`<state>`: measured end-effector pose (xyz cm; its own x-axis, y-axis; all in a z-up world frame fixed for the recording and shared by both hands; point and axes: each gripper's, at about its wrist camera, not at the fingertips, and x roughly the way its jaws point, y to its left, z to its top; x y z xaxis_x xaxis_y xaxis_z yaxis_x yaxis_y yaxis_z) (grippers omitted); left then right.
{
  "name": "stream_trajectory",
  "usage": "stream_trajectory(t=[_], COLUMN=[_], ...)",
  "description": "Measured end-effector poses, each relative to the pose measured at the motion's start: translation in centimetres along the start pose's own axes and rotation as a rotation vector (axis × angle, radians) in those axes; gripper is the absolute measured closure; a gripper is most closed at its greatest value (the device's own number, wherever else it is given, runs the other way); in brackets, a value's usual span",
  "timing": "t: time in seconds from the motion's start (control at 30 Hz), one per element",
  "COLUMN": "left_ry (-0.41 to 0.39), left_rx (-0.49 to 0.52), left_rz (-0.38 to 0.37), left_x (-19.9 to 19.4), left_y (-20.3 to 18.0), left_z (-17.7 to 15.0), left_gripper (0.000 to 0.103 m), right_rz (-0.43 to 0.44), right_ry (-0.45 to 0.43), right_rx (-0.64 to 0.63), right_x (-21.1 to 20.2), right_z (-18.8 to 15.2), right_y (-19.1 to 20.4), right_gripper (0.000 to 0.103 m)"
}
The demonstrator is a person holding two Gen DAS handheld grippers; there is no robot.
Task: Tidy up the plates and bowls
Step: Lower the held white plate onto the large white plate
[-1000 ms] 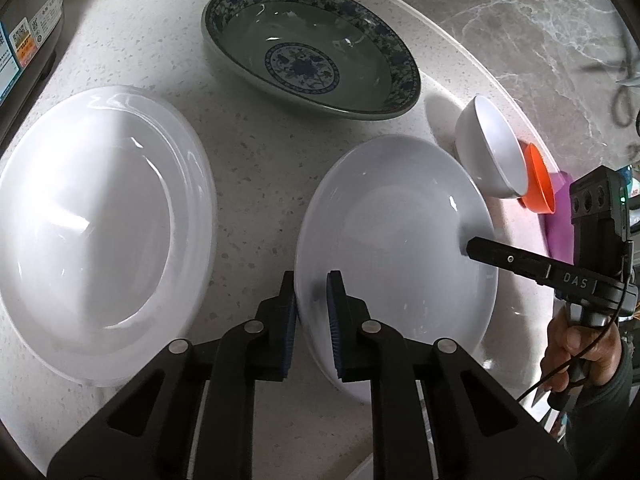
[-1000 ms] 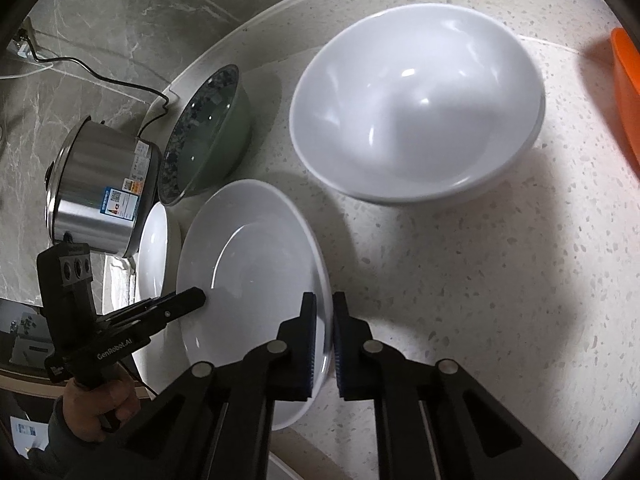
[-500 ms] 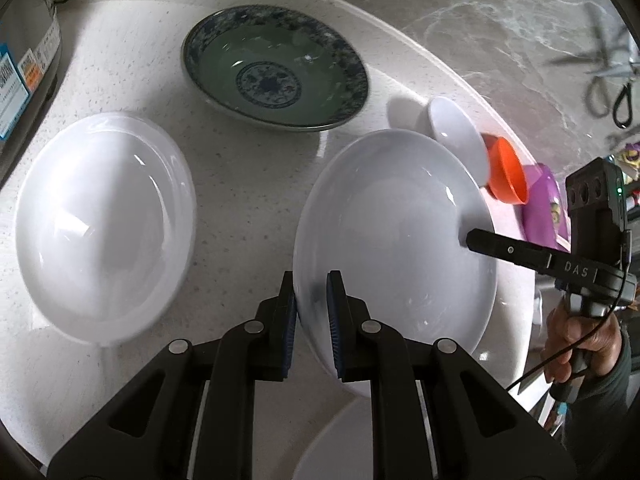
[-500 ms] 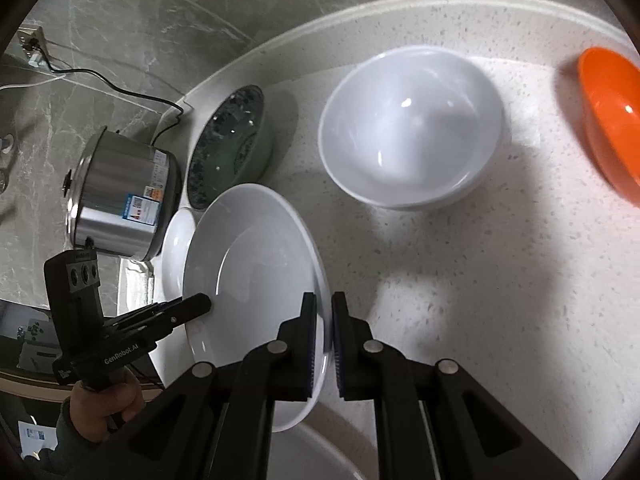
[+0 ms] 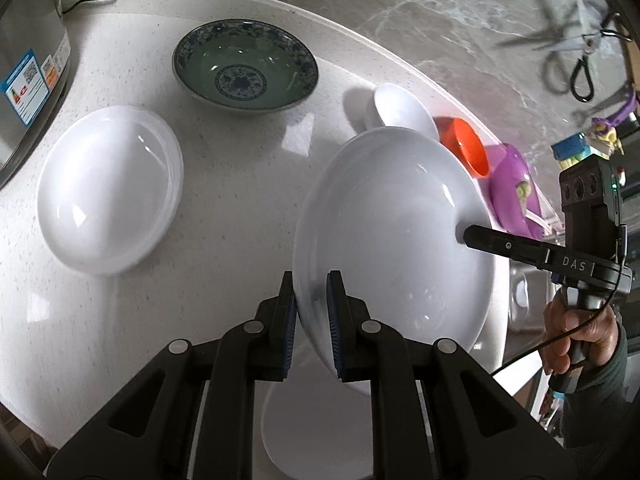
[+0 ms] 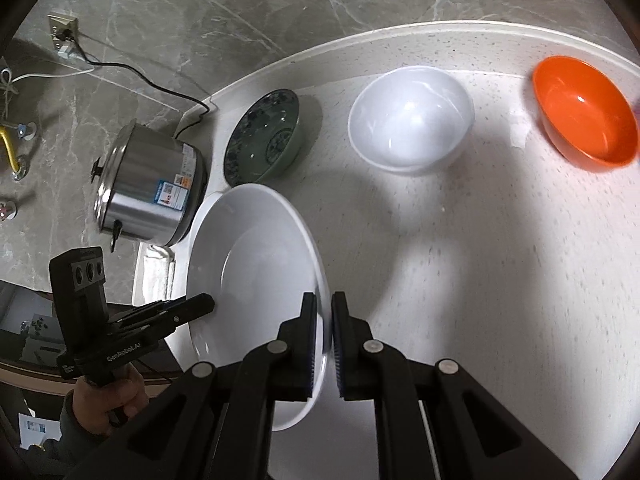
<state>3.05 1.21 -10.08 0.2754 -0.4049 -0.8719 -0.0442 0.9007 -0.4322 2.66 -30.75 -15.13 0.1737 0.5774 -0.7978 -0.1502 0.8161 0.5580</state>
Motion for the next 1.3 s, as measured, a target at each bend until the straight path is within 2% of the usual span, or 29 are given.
stream_trajectory(t=[0.3,0.67,1.07,1.3], left_ry=[0.035,0.120,0.161,0.165], left_rx=[0.052,0.055,0.088,0.096], left_rz=[0.001,0.009,0.045,0.070], left_x=[-1.9,-0.2,3.2,4.7], left_y=[-1.0,-0.2,0.2,0.5], left_z=[-5.4,-12.1,-15.4,-16.1], left_gripper=[0.090,0.090,0.090,0.090], right_rz=[0.012,0.015,-0.015,-0.027], right_ry=[0.024,0.093,0.127,0.122], right_rx=[0.011,0.072,0.090,0.073], right_x=[-1.2,0.1,2.0,2.9], right_z=[-4.6,-10.7,-13.9,-14.9], right_y=[0.6,-0.6,-2.7,-3.6], right_gripper=[0.093,0.093,0.093,0.093])
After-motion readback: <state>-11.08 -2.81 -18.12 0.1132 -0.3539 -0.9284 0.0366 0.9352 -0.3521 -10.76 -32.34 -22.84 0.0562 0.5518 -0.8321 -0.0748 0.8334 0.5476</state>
